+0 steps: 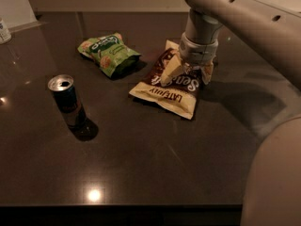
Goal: Pick brown chip bag
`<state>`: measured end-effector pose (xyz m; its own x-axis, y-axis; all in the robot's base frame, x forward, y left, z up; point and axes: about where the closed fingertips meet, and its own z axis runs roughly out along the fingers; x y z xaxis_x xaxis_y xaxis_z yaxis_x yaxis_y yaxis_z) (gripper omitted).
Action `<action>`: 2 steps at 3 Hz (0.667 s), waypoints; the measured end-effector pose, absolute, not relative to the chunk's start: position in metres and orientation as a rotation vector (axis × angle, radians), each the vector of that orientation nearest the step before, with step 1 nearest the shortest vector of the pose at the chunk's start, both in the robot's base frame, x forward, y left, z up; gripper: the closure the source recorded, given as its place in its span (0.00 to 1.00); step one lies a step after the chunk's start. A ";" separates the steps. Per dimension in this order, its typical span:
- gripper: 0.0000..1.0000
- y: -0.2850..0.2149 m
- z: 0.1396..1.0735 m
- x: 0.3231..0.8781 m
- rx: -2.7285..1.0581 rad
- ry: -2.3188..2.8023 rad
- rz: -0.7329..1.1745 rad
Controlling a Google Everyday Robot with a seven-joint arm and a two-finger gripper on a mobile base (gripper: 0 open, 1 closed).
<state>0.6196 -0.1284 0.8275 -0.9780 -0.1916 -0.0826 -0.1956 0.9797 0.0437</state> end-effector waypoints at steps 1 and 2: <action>0.65 -0.127 0.837 0.619 -0.316 3.017 0.102; 0.88 -0.129 0.852 0.618 -0.322 2.974 0.116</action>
Offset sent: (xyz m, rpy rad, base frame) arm -0.0059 -0.0054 0.0477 0.0480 -0.1167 0.0255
